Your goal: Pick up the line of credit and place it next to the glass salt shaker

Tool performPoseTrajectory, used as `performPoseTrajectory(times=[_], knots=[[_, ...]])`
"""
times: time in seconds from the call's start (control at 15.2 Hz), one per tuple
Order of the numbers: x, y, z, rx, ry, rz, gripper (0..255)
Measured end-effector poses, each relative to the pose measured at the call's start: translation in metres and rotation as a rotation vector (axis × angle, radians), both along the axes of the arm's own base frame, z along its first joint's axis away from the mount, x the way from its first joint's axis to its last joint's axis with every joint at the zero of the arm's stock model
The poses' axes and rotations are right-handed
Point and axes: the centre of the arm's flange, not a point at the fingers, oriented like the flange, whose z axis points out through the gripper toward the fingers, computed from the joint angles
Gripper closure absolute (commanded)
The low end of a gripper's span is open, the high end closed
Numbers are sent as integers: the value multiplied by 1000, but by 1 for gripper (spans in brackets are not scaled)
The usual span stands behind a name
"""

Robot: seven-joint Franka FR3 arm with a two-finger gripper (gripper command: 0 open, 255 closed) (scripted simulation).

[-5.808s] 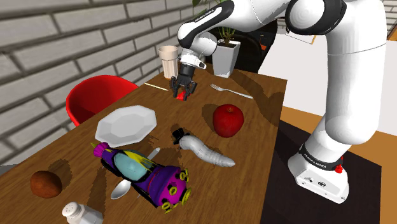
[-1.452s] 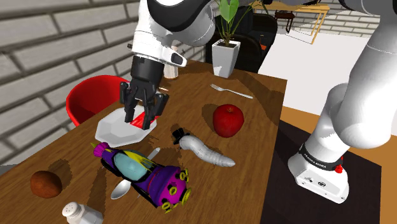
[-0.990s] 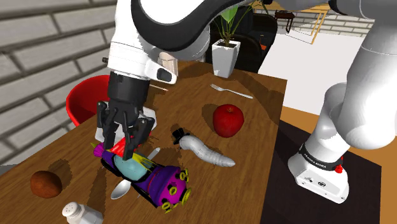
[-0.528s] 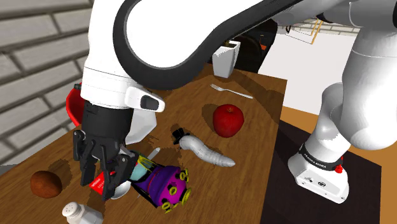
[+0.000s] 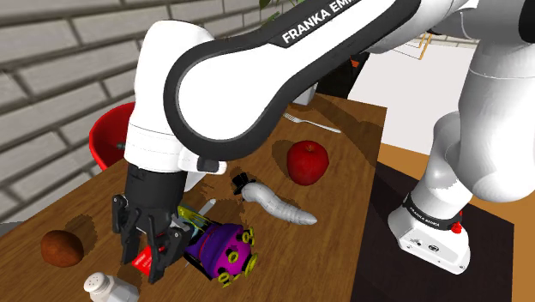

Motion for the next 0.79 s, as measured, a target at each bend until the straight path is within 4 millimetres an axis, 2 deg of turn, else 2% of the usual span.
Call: performPoseTrajectory(times=[0.79], knots=[[0,0,-63,1,-1,0,255]])
